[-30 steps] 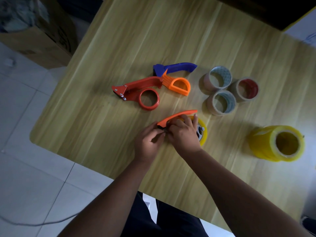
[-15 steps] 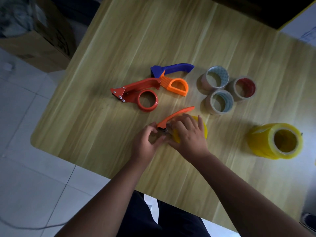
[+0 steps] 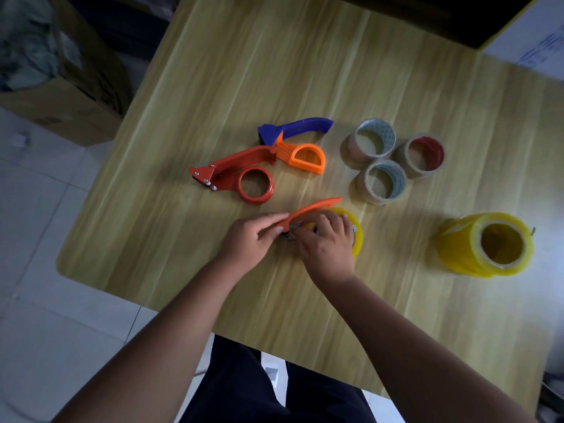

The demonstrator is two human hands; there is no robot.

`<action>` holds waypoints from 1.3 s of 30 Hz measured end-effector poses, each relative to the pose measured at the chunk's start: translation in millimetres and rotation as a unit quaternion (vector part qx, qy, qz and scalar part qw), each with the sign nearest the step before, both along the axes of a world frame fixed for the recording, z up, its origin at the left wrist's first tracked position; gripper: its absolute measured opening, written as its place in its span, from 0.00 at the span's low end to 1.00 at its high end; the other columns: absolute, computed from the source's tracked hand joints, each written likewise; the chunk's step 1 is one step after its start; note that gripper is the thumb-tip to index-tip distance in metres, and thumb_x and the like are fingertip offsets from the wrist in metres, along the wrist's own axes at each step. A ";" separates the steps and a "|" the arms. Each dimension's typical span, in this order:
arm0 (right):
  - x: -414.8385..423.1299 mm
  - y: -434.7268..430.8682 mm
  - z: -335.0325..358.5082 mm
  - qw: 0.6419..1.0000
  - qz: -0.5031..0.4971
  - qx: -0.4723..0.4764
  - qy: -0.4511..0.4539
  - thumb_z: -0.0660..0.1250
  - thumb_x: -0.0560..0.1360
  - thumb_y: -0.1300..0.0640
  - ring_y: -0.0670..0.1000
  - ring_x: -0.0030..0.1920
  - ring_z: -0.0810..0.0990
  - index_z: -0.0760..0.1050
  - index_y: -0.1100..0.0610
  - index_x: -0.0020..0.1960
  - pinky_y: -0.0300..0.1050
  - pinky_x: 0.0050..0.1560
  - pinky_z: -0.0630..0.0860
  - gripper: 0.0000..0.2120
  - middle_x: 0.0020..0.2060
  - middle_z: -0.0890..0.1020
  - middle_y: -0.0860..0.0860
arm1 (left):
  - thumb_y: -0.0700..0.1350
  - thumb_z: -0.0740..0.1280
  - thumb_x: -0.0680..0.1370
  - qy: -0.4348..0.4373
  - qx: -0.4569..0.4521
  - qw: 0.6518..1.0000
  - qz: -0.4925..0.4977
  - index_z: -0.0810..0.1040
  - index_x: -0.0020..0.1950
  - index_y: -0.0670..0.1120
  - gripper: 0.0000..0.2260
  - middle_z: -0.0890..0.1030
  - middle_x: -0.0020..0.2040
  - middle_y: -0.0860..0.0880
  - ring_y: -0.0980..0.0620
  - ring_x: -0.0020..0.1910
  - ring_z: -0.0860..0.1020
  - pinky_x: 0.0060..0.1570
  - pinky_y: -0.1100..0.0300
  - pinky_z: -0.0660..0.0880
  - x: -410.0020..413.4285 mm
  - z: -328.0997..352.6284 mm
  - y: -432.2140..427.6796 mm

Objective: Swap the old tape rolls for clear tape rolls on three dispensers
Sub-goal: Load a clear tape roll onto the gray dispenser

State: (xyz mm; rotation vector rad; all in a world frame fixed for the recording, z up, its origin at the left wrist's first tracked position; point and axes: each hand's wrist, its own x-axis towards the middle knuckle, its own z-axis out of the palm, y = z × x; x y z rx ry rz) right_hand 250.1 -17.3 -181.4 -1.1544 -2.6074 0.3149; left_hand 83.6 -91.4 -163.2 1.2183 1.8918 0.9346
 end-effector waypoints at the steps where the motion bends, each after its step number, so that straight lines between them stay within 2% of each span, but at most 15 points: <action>1: 0.3 -0.3 -1.8 1.000 0.011 0.009 0.012 0.67 0.74 0.54 0.62 0.52 0.77 0.84 0.49 0.49 0.66 0.60 0.68 0.07 0.46 0.81 0.53 | 0.41 0.69 0.77 -0.009 -0.008 1.000 -0.002 0.81 0.62 0.49 0.13 0.83 0.58 0.54 0.64 0.57 0.78 0.58 0.69 0.73 -0.5 -0.1 1.1; 4: 1.7 2.8 -8.5 0.997 0.038 0.047 0.052 0.67 0.77 0.56 0.58 0.47 0.74 0.84 0.50 0.48 0.64 0.58 0.70 0.07 0.41 0.79 0.51 | 0.41 0.69 0.77 -0.036 -0.024 0.999 -0.002 0.82 0.61 0.50 0.13 0.83 0.58 0.55 0.64 0.57 0.79 0.59 0.70 0.72 -0.5 -0.9 3.4; 7: 3.4 9.2 -13.7 0.994 0.050 0.070 0.074 0.71 0.75 0.57 0.56 0.43 0.74 0.84 0.49 0.46 0.62 0.56 0.71 0.04 0.37 0.77 0.49 | 0.41 0.69 0.77 -0.054 -0.041 0.998 -0.002 0.82 0.61 0.51 0.13 0.82 0.57 0.57 0.67 0.57 0.78 0.59 0.72 0.71 -2.0 -2.9 2.9; 13: 0.0 9.2 -6.0 0.993 0.056 0.043 0.100 0.73 0.75 0.52 0.55 0.42 0.77 0.84 0.50 0.45 0.60 0.57 0.70 0.03 0.37 0.80 0.47 | 0.41 0.69 0.77 -0.057 -0.074 0.995 -0.020 0.81 0.61 0.53 0.14 0.81 0.57 0.60 0.72 0.56 0.76 0.57 0.75 0.70 -8.4 -1.3 3.4; 16: 17.0 6.6 11.4 0.993 0.008 -0.011 0.120 0.74 0.73 0.45 0.55 0.48 0.77 0.82 0.54 0.49 0.58 0.58 0.69 0.13 0.45 0.81 0.49 | 0.41 0.67 0.79 -0.056 -0.093 0.993 -0.044 0.80 0.64 0.52 0.14 0.79 0.59 0.60 0.73 0.56 0.74 0.57 0.78 0.67 -12.0 1.4 7.5; 18: 39.2 2.4 20.3 0.992 -0.063 -0.073 0.075 0.76 0.67 0.41 0.59 0.59 0.75 0.77 0.53 0.61 0.59 0.61 0.68 0.28 0.58 0.77 0.55 | 0.41 0.66 0.79 -0.053 -0.107 0.991 -0.060 0.78 0.65 0.53 0.15 0.78 0.61 0.60 0.69 0.59 0.73 0.56 0.80 0.66 -12.8 3.6 11.4; 20: 60.2 -0.2 24.9 0.980 -0.096 -0.173 -0.007 0.79 0.62 0.41 0.62 0.71 0.65 0.61 0.46 0.75 0.61 0.66 0.66 0.46 0.73 0.64 0.57 | 0.40 0.64 0.80 -0.051 -0.116 0.989 -0.078 0.78 0.65 0.53 0.16 0.77 0.62 0.59 0.66 0.61 0.73 0.57 0.79 0.64 -13.4 5.2 16.7; 22: 73.6 -0.4 26.1 0.960 -0.082 -0.257 -0.080 0.79 0.64 0.43 0.61 0.76 0.56 0.45 0.40 0.78 0.60 0.70 0.65 0.56 0.79 0.48 0.54 | 0.39 0.63 0.80 -0.048 -0.119 0.987 -0.100 0.78 0.65 0.53 0.16 0.77 0.63 0.57 0.62 0.63 0.73 0.61 0.73 0.66 -13.5 6.4 23.3; 23: 76.9 2.0 26.3 0.956 -0.071 -0.264 -0.103 0.79 0.65 0.43 0.61 0.77 0.55 0.41 0.39 0.78 0.59 0.71 0.65 0.57 0.79 0.44 0.52 | 0.39 0.62 0.80 -0.046 -0.120 0.986 -0.109 0.78 0.65 0.53 0.16 0.77 0.63 0.56 0.61 0.63 0.73 0.63 0.68 0.67 -13.4 7.1 26.6; 25: 76.5 10.0 28.7 0.960 -0.044 -0.243 -0.133 0.78 0.66 0.44 0.60 0.77 0.54 0.38 0.39 0.78 0.59 0.70 0.66 0.57 0.79 0.42 0.51 | 0.38 0.62 0.80 -0.036 -0.126 0.984 -0.124 0.78 0.64 0.52 0.16 0.78 0.63 0.55 0.58 0.63 0.74 0.64 0.62 0.68 -13.7 8.1 32.4; 27: 72.5 19.6 31.7 0.958 -0.006 -0.238 -0.163 0.78 0.66 0.43 0.59 0.77 0.52 0.35 0.39 0.77 0.60 0.70 0.66 0.58 0.79 0.40 0.50 | 0.37 0.62 0.80 -0.028 -0.132 0.982 -0.134 0.78 0.64 0.51 0.16 0.78 0.63 0.54 0.58 0.63 0.74 0.64 0.63 0.68 -13.1 10.6 37.9; 30: 64.7 26.6 34.8 0.946 0.024 -0.262 -0.188 0.78 0.66 0.46 0.60 0.75 0.57 0.32 0.36 0.75 0.58 0.66 0.71 0.60 0.78 0.38 0.49 | 0.37 0.62 0.80 -0.015 -0.151 0.977 -0.148 0.78 0.64 0.51 0.16 0.77 0.63 0.55 0.59 0.63 0.73 0.60 0.71 0.66 -13.6 16.1 42.9; 34: 61.9 29.4 39.0 0.946 0.021 -0.256 -0.198 0.78 0.65 0.48 0.61 0.71 0.61 0.31 0.35 0.74 0.57 0.62 0.74 0.61 0.77 0.43 0.51 | 0.42 0.64 0.80 0.016 -0.161 0.975 -0.151 0.79 0.63 0.54 0.14 0.77 0.61 0.58 0.60 0.61 0.74 0.62 0.63 0.69 -19.0 23.4 42.8; 37: 75.0 29.5 39.3 0.946 -0.008 -0.265 -0.185 0.78 0.64 0.49 0.61 0.71 0.61 0.31 0.34 0.74 0.56 0.63 0.74 0.61 0.76 0.46 0.50 | 0.45 0.68 0.77 0.108 -0.109 0.986 -0.061 0.81 0.59 0.52 0.11 0.81 0.55 0.56 0.57 0.52 0.78 0.53 0.59 0.76 -33.0 28.7 38.6; 39: 88.3 28.1 40.1 0.946 -0.025 -0.275 -0.172 0.78 0.64 0.49 0.60 0.72 0.61 0.30 0.33 0.74 0.55 0.63 0.74 0.62 0.76 0.46 0.49 | 0.43 0.71 0.75 0.206 -0.075 0.976 0.002 0.82 0.56 0.49 0.10 0.83 0.51 0.52 0.52 0.47 0.80 0.46 0.57 0.76 -50.2 28.7 33.2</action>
